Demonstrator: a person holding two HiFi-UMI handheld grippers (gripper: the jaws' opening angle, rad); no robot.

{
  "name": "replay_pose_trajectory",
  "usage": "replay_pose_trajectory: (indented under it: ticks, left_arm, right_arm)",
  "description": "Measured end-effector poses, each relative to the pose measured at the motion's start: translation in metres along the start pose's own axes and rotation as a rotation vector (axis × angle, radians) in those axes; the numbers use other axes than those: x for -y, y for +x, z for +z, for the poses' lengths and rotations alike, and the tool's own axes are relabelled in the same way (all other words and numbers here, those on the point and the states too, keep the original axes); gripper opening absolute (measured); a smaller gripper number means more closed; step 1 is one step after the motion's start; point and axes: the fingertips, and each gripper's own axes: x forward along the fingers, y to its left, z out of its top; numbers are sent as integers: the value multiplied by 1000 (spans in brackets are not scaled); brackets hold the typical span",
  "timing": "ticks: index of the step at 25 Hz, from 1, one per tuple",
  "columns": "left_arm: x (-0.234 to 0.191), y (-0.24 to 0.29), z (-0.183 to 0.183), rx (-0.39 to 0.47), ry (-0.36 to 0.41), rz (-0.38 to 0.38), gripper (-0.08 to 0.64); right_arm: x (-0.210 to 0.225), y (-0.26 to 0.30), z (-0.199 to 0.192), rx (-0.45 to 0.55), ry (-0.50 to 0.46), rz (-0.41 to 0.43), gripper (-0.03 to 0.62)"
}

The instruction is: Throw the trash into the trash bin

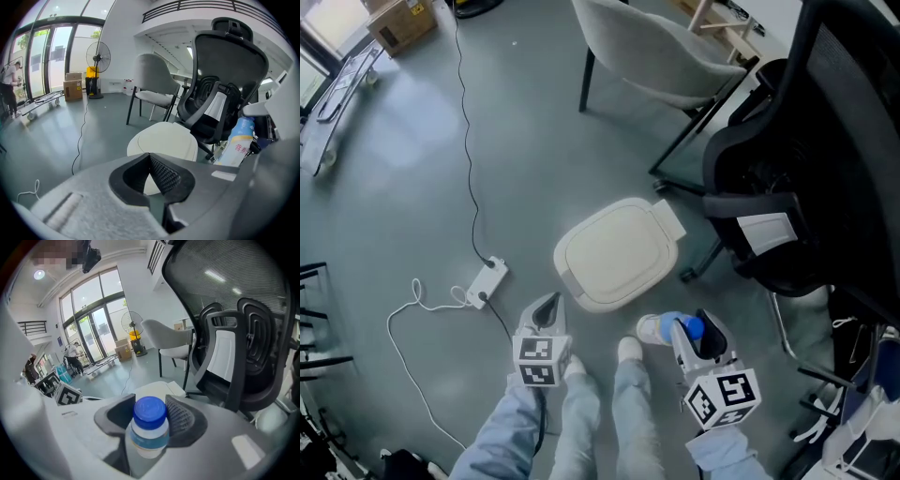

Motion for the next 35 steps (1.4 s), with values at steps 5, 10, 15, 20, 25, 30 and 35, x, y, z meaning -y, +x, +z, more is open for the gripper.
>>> replay_pose_trajectory:
  ticks: [5,10,15,20,25,30,35]
  left_arm:
    - [-2,32,-4,-30,31,-11,-5]
    - [-3,48,-13,-67,45,-8,-5]
    - [2,53,-21,-87,45,-10,-5]
    - [2,55,-27,-103,38,-2,-5]
    - [0,57,-30,-97,48,3,-5]
    - [-5,58,-35,-69,-43,-17,-5]
    - [-5,59,-35,-72,-56,-49,-5]
  right_arm:
    - [11,6,-4,-5,3,-20,201]
    - [21,10,-6,-16,5,-36,201]
    - [27,13,-4,-12,11,-47,201]
    - [28,13,-4,-14,23,-51,201]
    - [28,13,-6,-21,21,-46,201]
    - [29,14,-8,-21,30,-42,201]
    - [24,15,-7,-21,31,-34,201]
